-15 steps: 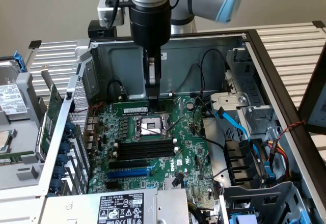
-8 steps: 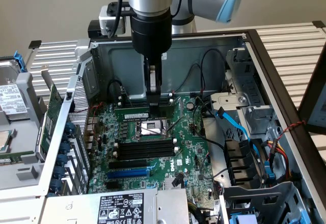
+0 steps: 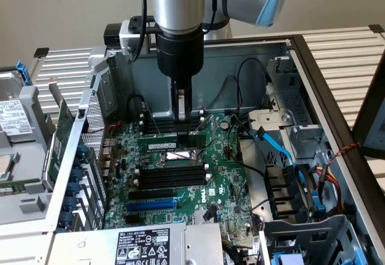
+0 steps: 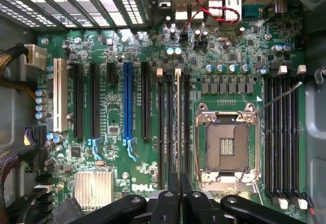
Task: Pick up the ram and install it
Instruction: 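Insert the ram into the slot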
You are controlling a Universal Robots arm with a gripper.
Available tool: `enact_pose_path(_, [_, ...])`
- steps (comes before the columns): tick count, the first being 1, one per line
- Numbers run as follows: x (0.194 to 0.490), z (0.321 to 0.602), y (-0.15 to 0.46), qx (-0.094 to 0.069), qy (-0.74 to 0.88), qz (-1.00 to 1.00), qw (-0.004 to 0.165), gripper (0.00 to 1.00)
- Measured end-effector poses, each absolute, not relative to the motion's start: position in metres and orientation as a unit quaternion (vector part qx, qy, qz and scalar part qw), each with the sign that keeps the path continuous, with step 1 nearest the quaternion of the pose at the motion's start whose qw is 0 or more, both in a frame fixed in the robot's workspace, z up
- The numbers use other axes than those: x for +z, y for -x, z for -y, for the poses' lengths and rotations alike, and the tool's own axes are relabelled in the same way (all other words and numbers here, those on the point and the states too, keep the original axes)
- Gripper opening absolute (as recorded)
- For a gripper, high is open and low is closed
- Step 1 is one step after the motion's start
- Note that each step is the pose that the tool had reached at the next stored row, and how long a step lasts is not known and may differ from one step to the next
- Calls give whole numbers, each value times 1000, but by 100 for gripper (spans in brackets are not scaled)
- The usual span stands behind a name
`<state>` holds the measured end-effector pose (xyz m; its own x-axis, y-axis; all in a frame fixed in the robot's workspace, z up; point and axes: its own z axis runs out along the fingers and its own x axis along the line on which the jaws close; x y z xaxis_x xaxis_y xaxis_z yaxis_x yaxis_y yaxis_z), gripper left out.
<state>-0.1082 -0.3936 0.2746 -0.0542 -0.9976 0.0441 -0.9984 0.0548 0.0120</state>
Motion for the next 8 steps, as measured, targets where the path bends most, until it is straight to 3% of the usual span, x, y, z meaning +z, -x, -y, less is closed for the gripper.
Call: enact_pose_path(8, [265, 398, 108, 10, -687, 726, 20, 13])
